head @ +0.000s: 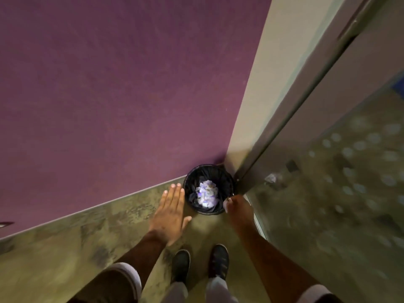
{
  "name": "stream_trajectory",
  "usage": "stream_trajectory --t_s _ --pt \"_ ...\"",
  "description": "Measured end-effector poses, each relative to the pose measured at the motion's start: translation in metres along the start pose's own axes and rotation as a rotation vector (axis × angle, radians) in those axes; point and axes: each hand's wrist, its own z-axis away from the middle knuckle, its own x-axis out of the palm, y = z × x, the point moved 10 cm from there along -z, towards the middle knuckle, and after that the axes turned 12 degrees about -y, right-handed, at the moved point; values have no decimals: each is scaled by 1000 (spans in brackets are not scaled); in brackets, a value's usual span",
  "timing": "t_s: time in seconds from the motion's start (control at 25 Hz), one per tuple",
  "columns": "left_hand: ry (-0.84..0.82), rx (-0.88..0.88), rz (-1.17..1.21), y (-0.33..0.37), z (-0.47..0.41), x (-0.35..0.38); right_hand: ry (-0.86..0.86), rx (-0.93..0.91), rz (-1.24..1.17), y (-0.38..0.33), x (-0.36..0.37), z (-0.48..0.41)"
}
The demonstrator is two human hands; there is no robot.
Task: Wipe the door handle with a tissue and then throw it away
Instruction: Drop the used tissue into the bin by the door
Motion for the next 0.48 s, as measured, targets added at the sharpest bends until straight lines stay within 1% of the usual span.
stream_trajectory --t_s 0.16,0.24,0.36,0.48 --pt "-22 -24 25 -9 -55 43 18 25 70 23 30 -60" --pt "-36 -15 54 -14 -82 71 37 41 62 38 47 -92" --pt "3 13 69 -22 -119 117 69 47 74 62 75 -142" --pt "-40 -25 14 -29 -149 152 46 45 99 81 100 -187"
